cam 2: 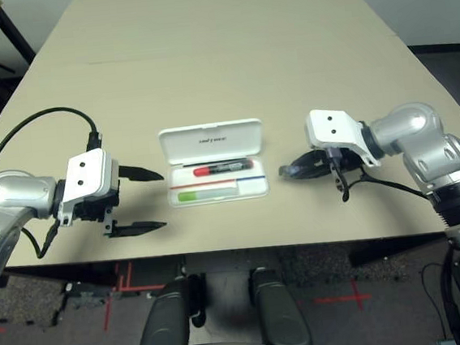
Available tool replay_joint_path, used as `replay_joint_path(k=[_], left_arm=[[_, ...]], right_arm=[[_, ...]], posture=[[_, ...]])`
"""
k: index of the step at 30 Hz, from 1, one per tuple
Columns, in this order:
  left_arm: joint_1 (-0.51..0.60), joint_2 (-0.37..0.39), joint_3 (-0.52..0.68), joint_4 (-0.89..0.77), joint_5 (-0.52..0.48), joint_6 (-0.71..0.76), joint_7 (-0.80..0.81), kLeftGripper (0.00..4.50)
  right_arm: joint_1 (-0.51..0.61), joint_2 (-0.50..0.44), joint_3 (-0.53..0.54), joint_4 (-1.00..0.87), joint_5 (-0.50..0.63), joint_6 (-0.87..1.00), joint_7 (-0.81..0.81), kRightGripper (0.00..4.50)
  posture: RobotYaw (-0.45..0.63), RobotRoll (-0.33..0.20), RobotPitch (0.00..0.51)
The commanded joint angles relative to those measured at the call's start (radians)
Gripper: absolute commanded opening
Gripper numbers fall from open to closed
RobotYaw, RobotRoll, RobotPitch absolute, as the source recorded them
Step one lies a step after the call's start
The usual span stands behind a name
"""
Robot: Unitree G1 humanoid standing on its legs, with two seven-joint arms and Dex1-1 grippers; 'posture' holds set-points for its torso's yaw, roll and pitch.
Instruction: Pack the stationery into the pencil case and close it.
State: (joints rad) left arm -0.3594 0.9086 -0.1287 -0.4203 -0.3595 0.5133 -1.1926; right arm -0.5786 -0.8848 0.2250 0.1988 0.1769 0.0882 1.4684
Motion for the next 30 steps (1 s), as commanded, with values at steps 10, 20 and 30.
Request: replay_joint_path(k=[10, 20, 30], left_arm=[[0.019, 0.009, -0.016, -0.025, 0.013, 0.004, 0.022, 4.5], [0.026, 0.012, -0.011, -0.038, 0.012, 0.011, 0.036, 4.5], [0.025, 0.014, -0.011, -0.044, 0.013, 0.015, 0.041, 4.5]], right_arm=[[-0.11, 0.126, 0.087, 0.069, -0.093, -0.052, 0.024, 0.3], [-0.129, 0.194, 0.114, 0.144, -0.147, -0.101, 0.019, 0.3], [-0.131, 0.234, 0.12, 0.195, -0.166, -0.148, 0.007, 0.3]], posture=[[0.1, 0.0, 0.141], [0.11, 0.0, 0.135], [0.12, 0.0, 0.133]])
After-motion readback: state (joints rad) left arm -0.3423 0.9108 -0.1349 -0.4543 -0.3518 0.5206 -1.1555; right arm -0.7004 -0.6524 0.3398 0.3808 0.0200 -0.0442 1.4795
